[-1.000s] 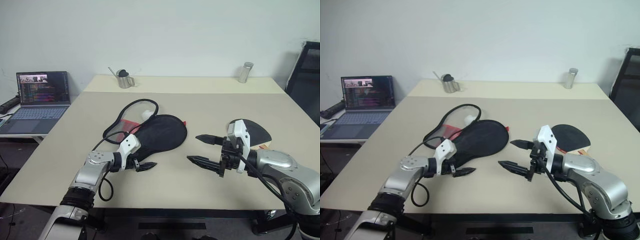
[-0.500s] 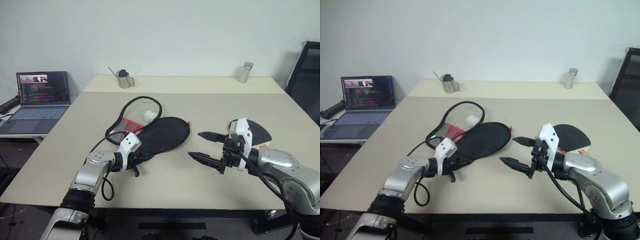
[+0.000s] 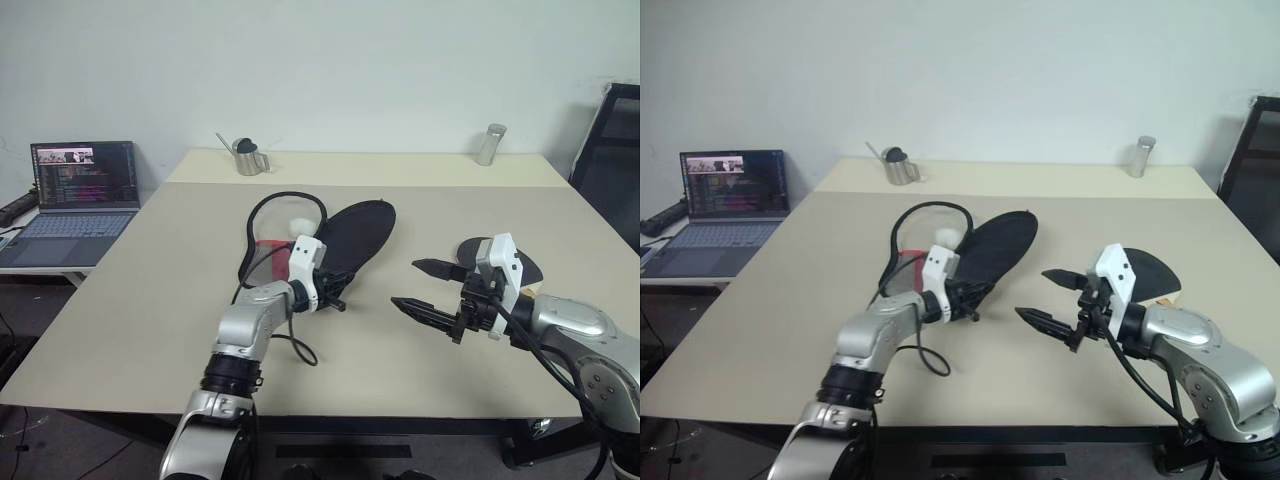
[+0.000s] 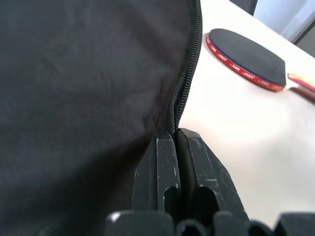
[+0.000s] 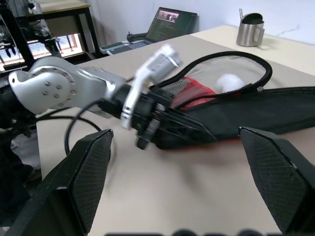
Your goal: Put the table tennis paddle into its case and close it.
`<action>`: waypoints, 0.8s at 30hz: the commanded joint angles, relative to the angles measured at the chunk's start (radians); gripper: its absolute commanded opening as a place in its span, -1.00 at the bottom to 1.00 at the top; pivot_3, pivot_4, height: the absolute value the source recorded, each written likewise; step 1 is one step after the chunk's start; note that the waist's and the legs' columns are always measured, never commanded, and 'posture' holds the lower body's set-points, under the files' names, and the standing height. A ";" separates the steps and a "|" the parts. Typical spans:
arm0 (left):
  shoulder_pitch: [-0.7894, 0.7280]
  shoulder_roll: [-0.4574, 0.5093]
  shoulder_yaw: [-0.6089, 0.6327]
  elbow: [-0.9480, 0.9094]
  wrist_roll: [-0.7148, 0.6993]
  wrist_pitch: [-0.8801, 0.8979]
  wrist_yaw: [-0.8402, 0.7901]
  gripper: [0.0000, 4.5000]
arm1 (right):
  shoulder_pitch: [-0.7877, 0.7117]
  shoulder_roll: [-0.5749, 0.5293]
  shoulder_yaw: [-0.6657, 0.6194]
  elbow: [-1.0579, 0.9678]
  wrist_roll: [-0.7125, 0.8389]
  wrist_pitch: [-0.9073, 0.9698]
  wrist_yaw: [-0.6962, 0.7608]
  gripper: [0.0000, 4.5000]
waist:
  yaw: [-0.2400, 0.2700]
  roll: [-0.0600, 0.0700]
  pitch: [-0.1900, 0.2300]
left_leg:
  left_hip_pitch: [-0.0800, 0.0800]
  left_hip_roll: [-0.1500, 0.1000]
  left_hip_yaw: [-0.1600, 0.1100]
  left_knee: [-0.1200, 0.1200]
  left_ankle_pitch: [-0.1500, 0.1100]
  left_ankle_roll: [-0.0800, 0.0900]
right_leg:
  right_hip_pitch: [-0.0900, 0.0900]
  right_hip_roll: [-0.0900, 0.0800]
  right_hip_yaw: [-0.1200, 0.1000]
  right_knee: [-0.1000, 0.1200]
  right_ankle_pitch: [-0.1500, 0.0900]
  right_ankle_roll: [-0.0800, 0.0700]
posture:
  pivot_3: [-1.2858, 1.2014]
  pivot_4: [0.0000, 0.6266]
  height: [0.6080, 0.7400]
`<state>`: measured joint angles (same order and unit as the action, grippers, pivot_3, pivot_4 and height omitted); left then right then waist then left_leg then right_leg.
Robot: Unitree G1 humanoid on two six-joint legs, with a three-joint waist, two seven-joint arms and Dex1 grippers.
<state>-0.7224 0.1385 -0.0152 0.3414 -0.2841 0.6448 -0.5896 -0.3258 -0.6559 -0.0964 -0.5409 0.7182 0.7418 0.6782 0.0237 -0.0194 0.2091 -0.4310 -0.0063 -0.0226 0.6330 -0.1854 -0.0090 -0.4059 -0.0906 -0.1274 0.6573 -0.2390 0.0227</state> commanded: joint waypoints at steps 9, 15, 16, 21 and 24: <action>-0.148 -0.091 -0.015 0.213 0.037 -0.164 0.019 -0.53 | 0.015 -0.008 -0.026 -0.035 -0.007 -0.024 -0.009 1.00 | -0.001 -0.001 0.001 | 0.000 0.000 0.001 0.001 0.000 0.000 | 0.000 0.000 0.000 0.000 0.000 0.000 | 0.03 -0.52 1.00; -0.119 -0.051 -0.017 0.179 0.044 -0.157 0.002 0.42 | 0.017 -0.004 -0.024 -0.035 -0.008 -0.024 -0.014 1.00 | -0.001 -0.001 0.001 | 0.000 0.000 0.001 0.001 0.000 0.000 | 0.000 0.000 0.000 0.000 0.000 0.000 | 0.03 -0.52 1.00; -0.102 -0.043 -0.022 0.150 0.043 -0.160 -0.005 0.58 | 0.015 0.000 -0.021 -0.033 -0.009 -0.024 -0.017 1.00 | -0.001 -0.001 0.001 | 0.000 0.000 0.001 0.001 0.000 0.000 | 0.000 0.000 0.000 0.000 0.000 0.000 | 0.03 -0.52 1.00; 0.056 0.084 -0.107 -0.088 0.069 -0.256 -0.156 0.99 | -0.029 0.056 -0.008 0.005 0.025 0.039 -0.084 1.00 | -0.009 -0.001 0.001 | 0.001 0.001 0.001 0.000 0.000 0.000 | -0.001 0.000 0.003 0.000 0.000 -0.001 | 0.03 -0.52 1.00; 0.119 0.155 -0.073 -0.161 0.043 -0.300 -0.204 0.99 | -0.072 0.105 -0.001 0.052 0.027 0.093 -0.153 1.00 | -0.007 -0.001 0.001 | 0.002 0.001 0.000 -0.001 0.000 0.000 | -0.001 0.001 0.004 0.001 0.001 -0.002 | 0.03 -0.52 1.00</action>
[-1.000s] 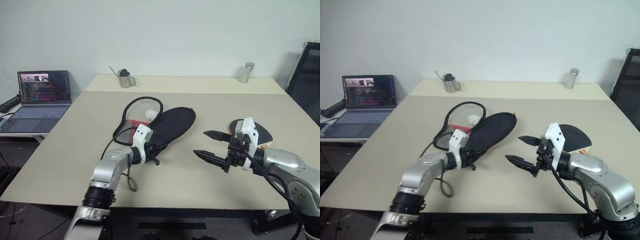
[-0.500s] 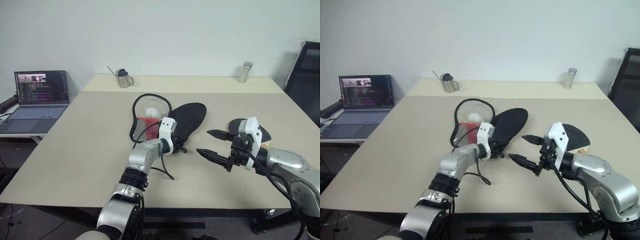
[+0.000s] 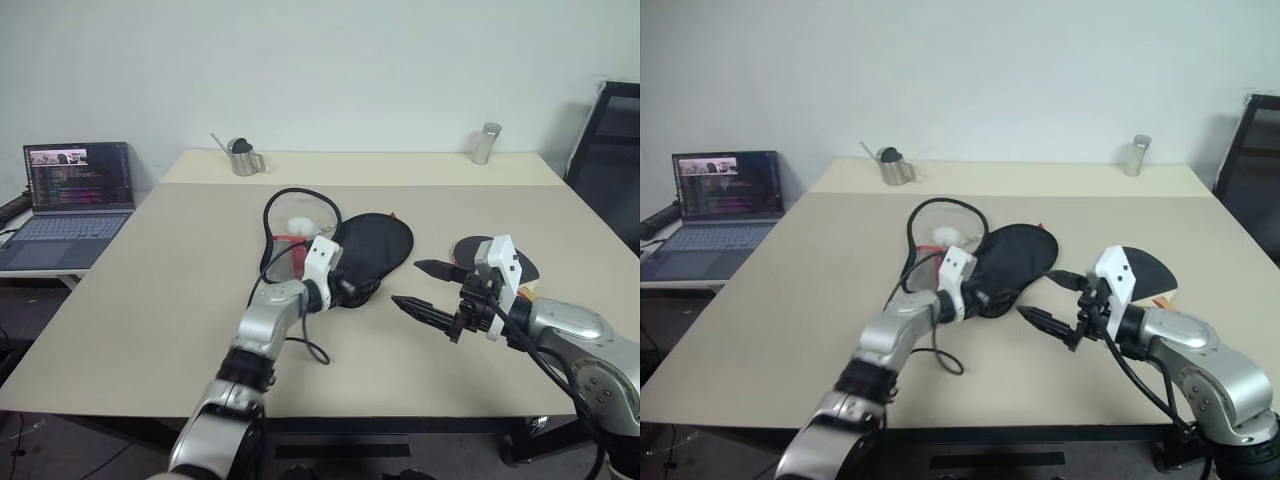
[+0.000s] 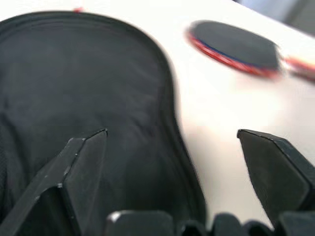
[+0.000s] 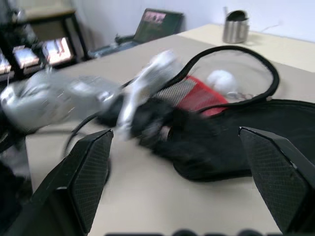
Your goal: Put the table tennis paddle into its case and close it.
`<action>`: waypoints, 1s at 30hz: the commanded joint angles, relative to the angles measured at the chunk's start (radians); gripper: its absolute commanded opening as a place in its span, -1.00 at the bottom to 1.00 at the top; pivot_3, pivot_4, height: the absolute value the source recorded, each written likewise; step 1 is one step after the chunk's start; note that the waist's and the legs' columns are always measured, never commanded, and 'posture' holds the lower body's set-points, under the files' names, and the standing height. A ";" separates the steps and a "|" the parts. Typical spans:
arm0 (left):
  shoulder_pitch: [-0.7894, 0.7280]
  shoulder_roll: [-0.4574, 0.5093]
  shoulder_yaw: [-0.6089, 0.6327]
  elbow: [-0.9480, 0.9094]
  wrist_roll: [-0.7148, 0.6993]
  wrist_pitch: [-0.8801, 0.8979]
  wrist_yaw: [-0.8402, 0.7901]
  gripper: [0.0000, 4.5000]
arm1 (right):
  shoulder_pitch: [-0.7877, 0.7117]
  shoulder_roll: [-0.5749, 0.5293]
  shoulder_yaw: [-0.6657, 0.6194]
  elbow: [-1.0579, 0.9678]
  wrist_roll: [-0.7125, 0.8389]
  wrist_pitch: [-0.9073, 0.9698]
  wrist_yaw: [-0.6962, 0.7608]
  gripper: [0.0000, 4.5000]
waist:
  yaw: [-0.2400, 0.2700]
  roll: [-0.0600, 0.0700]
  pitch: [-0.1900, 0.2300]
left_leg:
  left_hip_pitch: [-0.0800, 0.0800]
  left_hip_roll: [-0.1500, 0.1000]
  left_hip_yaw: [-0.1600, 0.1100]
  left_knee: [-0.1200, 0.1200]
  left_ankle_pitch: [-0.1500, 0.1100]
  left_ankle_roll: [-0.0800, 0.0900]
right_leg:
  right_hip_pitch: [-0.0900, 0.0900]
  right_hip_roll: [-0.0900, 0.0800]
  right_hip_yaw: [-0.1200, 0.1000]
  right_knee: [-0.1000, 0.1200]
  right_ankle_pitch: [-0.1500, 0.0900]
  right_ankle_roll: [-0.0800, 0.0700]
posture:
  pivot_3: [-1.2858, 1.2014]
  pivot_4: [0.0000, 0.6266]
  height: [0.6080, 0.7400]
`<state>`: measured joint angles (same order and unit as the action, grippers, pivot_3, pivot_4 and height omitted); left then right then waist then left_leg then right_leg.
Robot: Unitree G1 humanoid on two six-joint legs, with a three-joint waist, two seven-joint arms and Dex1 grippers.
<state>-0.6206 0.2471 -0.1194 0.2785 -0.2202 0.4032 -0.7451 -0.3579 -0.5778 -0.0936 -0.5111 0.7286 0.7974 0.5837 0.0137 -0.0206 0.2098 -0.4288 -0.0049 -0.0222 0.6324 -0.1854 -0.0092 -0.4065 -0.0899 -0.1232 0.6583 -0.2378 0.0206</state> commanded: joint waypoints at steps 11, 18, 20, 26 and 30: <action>0.071 0.247 0.242 -0.151 -0.190 -0.087 -0.200 0.99 | -0.161 0.193 0.121 0.300 -0.197 0.032 -0.238 1.00 | 0.005 0.000 0.000 | 0.000 0.000 0.002 0.001 0.000 0.000 | -0.001 0.001 0.001 0.000 0.002 -0.003 | 0.03 -0.52 1.00; 0.061 0.355 0.294 -0.107 -0.226 -0.070 -0.266 0.99 | -0.205 0.295 0.144 0.481 -0.332 0.002 -0.336 1.00 | 0.003 0.000 0.000 | 0.000 0.000 0.002 0.001 0.000 0.000 | -0.001 0.001 0.001 0.000 0.002 -0.003 | 0.03 -0.52 1.00; 0.052 0.375 0.306 -0.092 -0.236 -0.058 -0.272 0.99 | -0.214 0.321 0.146 0.516 -0.351 -0.005 -0.344 1.00 | 0.002 0.000 0.000 | 0.000 0.000 0.002 0.001 0.000 0.000 | -0.001 0.001 0.001 0.000 0.002 -0.003 | 0.03 -0.52 1.00; 0.024 0.380 0.316 -0.061 -0.229 -0.070 -0.250 0.99 | -0.256 0.417 0.138 0.601 -0.376 -0.031 -0.361 1.00 | -0.006 0.000 0.000 | 0.000 0.001 0.002 0.001 0.000 0.000 | -0.002 0.002 0.002 0.001 0.002 -0.003 | 0.03 -0.52 1.00; 0.022 0.375 0.310 -0.056 -0.223 -0.081 -0.236 0.99 | -0.276 0.449 0.161 0.615 -0.393 -0.041 -0.347 1.00 | -0.007 0.000 0.000 | 0.000 0.001 0.003 0.001 0.000 0.000 | -0.002 0.002 0.002 0.001 0.002 -0.003 | 0.03 -0.52 1.00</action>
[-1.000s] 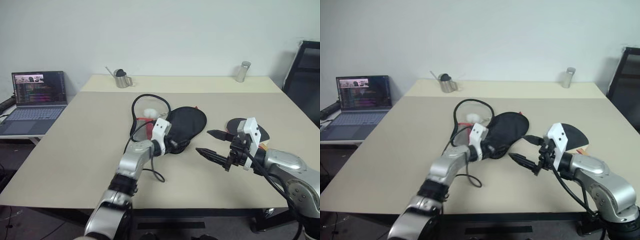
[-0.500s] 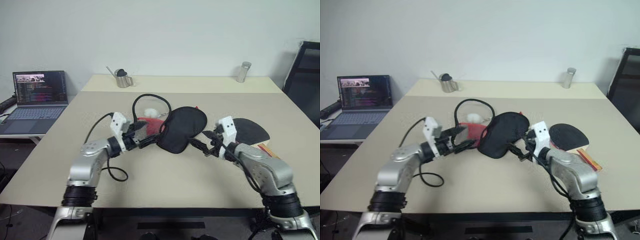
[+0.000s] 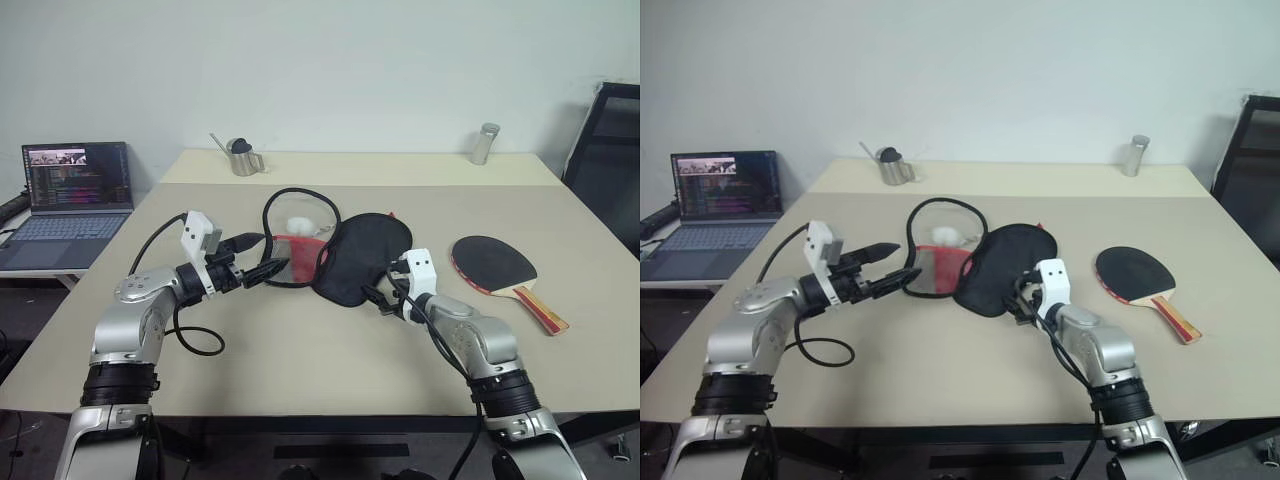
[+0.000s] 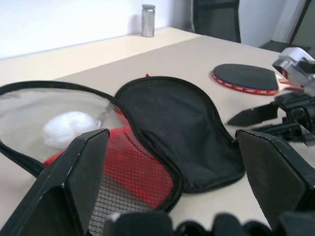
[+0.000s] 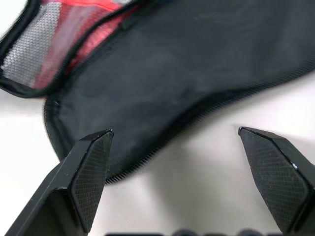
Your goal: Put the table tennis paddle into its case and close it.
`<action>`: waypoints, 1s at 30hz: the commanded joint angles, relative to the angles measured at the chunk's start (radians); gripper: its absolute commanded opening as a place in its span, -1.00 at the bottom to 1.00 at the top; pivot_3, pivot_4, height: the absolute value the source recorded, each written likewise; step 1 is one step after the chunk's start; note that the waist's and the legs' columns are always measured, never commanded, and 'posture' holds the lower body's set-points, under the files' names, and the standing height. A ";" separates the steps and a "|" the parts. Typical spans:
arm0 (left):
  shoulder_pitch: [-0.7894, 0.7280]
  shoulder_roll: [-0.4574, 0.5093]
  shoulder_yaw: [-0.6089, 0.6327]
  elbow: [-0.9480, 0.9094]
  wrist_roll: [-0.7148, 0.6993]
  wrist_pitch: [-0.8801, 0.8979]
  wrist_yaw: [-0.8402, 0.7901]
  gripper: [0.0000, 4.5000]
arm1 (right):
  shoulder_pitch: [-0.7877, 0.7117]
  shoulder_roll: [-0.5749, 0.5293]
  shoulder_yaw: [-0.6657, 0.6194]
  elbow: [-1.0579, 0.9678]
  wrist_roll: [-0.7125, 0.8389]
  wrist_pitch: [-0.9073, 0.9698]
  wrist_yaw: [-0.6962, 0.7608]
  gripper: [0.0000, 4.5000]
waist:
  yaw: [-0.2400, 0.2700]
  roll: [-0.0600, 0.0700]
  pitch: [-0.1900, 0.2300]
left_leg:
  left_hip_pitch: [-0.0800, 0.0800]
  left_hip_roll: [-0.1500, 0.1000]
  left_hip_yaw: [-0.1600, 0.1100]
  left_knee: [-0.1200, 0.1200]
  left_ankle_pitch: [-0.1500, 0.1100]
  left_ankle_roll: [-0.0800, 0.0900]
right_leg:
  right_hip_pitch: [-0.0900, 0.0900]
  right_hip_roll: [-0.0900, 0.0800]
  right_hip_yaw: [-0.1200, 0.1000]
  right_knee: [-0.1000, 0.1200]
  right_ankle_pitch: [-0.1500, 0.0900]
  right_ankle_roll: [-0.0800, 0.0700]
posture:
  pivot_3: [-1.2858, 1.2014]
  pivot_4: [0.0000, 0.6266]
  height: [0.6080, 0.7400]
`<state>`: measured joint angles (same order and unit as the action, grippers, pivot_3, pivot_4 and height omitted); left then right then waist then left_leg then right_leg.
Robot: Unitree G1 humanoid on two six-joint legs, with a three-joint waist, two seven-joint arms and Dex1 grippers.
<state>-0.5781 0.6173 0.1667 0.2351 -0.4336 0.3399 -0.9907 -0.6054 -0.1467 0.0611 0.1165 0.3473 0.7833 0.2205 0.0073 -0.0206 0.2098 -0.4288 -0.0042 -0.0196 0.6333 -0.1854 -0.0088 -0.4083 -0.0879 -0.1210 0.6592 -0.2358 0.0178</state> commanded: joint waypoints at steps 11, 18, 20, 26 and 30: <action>-0.005 -0.009 0.013 -0.030 -0.010 -0.025 0.018 0.99 | -0.056 0.063 0.039 0.036 -0.066 -0.034 0.047 1.00 | -0.007 0.000 0.000 | 0.000 0.000 0.001 -0.001 0.000 0.000 | -0.001 0.000 0.001 0.000 0.000 0.000 | 0.03 -0.52 1.00; 0.021 -0.008 0.012 -0.049 -0.006 -0.035 0.019 1.00 | -0.053 0.090 0.041 0.030 -0.075 -0.030 0.048 0.61 | -0.009 0.000 0.000 | 0.000 0.000 0.001 -0.001 0.000 0.000 | -0.002 0.000 0.001 0.001 0.000 0.000 | 0.03 -0.52 1.00; 0.037 -0.011 -0.002 -0.066 -0.001 -0.039 0.015 1.00 | -0.051 0.098 0.041 0.020 -0.075 -0.023 0.048 0.29 | -0.009 0.000 0.000 | 0.000 0.000 0.001 -0.001 0.000 0.000 | -0.002 0.000 0.001 0.001 0.000 0.000 | 0.03 -0.52 1.00; 0.075 -0.038 -0.029 -0.140 -0.013 -0.013 0.018 1.00 | -0.046 0.105 0.025 -0.005 -0.068 -0.004 0.039 -0.57 | -0.008 0.000 0.000 | 0.000 0.000 0.001 -0.001 0.000 0.000 | -0.002 0.000 0.002 0.001 0.000 0.000 | 0.03 -0.52 1.00; 0.096 -0.049 -0.047 -0.200 -0.031 0.017 0.017 1.00 | -0.038 0.080 -0.002 -0.037 -0.051 0.033 0.045 -0.99 | -0.009 0.000 0.000 | 0.000 0.001 0.002 -0.002 0.000 0.000 | -0.002 0.000 0.002 0.001 0.000 0.000 | 0.03 -0.52 1.00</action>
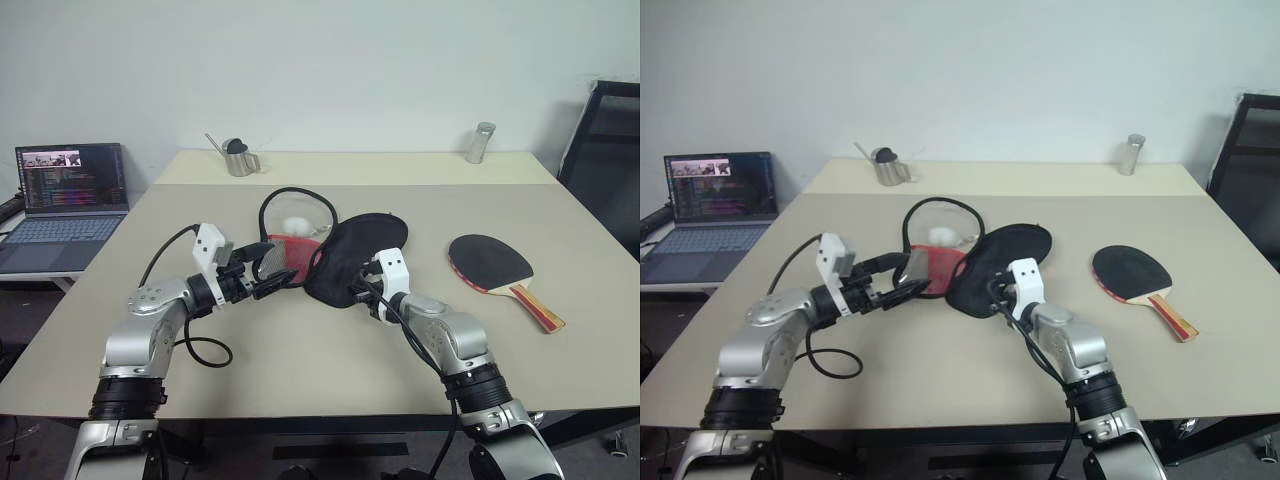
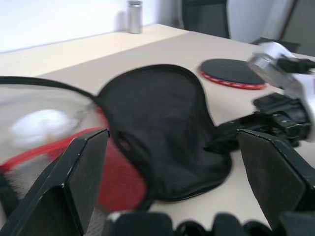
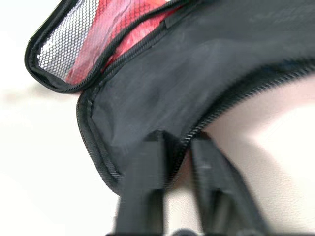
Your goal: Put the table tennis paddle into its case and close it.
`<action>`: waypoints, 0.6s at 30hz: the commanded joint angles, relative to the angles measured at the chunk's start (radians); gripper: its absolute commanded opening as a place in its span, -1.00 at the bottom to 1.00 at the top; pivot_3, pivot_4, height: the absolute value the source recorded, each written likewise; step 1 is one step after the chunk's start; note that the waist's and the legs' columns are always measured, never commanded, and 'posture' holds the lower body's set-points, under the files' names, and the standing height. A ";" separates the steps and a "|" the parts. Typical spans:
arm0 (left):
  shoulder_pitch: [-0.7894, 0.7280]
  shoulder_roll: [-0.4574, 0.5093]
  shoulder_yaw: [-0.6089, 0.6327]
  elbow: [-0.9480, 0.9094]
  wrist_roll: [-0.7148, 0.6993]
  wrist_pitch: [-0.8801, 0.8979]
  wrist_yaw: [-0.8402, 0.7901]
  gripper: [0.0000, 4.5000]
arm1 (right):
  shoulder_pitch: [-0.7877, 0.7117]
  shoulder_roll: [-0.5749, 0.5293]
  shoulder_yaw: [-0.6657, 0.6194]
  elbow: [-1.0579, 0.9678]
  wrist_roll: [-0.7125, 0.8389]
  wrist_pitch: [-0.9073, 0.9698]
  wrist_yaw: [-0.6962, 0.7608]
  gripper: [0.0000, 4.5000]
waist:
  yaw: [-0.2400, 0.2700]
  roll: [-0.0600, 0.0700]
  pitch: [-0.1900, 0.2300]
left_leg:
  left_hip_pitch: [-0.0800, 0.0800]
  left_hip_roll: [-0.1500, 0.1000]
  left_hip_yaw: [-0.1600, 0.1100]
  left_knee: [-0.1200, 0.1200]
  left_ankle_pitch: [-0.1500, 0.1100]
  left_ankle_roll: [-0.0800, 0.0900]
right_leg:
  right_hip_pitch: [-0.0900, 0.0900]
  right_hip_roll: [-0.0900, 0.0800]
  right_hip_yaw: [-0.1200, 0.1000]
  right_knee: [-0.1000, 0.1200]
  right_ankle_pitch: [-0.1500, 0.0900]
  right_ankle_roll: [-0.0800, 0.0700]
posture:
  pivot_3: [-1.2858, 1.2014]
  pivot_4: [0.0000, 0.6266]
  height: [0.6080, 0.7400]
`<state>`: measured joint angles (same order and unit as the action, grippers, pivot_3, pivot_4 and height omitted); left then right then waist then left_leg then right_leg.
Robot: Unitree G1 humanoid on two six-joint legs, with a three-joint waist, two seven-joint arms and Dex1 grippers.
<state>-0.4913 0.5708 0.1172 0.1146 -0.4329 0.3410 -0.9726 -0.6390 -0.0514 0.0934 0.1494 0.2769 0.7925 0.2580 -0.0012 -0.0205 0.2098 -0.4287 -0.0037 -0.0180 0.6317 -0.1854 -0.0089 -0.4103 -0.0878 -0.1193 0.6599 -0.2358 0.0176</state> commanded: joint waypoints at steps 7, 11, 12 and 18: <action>0.072 -0.019 -0.054 -0.222 -0.069 0.082 -0.011 1.00 | 0.085 -0.190 -0.032 -0.214 0.069 0.164 0.135 -0.99 | 0.004 0.000 0.000 | 0.000 -0.001 0.000 0.000 0.000 0.000 | 0.000 -0.001 0.000 -0.001 0.000 0.000 | 0.03 -0.52 1.00; 0.079 -0.025 -0.068 -0.244 -0.073 0.094 -0.011 1.00 | 0.106 -0.264 -0.057 -0.254 0.091 0.206 0.170 -0.99 | 0.003 0.000 0.000 | 0.000 0.000 0.000 0.000 0.000 0.000 | 0.000 0.000 0.000 0.000 0.000 0.000 | 0.03 -0.52 1.00; 0.079 -0.024 -0.070 -0.244 -0.074 0.095 -0.012 1.00 | 0.107 -0.280 -0.064 -0.258 0.093 0.213 0.177 -0.99 | 0.003 0.000 0.000 | 0.000 0.000 0.000 0.000 0.000 0.000 | 0.000 0.000 -0.001 0.000 0.000 0.000 | 0.03 -0.52 1.00; 0.065 -0.021 -0.079 -0.226 -0.070 0.088 -0.029 1.00 | 0.098 -0.384 -0.090 -0.241 0.098 0.222 0.229 -0.99 | 0.003 0.000 0.000 | 0.000 0.000 0.001 0.000 0.000 0.000 | 0.000 0.000 -0.001 -0.001 0.000 0.000 | 0.03 -0.52 1.00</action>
<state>-0.4088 0.5449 0.0428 -0.0881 -0.4893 0.4412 -0.9927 -0.5298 -0.4075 0.0339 -0.0734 0.3665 1.0141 0.4661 0.0016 -0.0207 0.2098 -0.4289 -0.0039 -0.0173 0.6315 -0.1855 -0.0088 -0.4101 -0.0879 -0.1198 0.6584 -0.2359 0.0176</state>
